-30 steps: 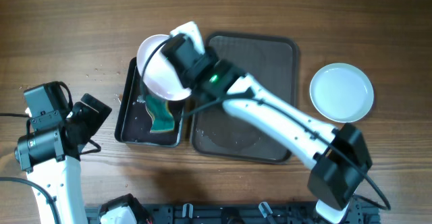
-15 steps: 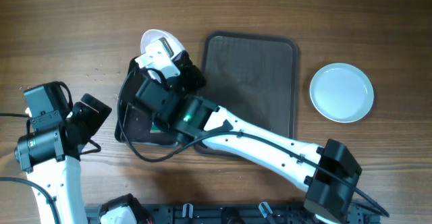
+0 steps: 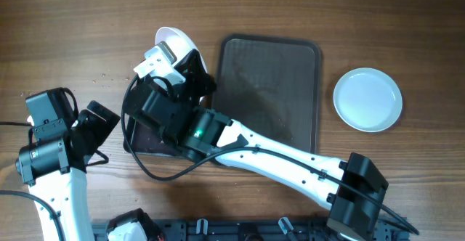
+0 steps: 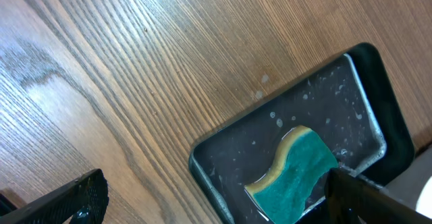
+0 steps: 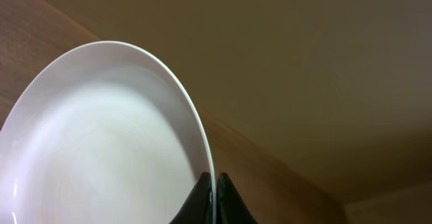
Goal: Clean dirty plates on tray and stack at the side
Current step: 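Hold the plate tilted over the black tray with the right gripper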
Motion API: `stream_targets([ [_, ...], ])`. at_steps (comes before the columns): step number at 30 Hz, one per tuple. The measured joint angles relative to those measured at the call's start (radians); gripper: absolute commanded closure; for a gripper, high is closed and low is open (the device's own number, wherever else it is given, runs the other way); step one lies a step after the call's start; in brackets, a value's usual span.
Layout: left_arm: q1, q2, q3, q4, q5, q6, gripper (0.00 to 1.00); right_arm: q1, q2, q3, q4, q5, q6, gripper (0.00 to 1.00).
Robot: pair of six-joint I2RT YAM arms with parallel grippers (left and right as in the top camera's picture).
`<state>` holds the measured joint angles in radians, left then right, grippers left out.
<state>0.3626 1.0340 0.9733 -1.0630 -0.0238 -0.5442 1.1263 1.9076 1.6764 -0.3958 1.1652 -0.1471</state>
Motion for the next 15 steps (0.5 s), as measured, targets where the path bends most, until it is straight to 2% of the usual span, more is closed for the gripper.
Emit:
stream_targets([
  [9, 0.000, 0.000, 0.000, 0.000, 0.000, 0.000, 0.00, 0.014, 0.000, 0.000, 0.093, 0.007, -0.201, 0.96],
  [15, 0.000, 0.000, 0.000, 0.000, 0.000, 0.000, 0.00, 0.035, 0.000, 0.000, 0.193, 0.007, -0.387, 0.96],
])
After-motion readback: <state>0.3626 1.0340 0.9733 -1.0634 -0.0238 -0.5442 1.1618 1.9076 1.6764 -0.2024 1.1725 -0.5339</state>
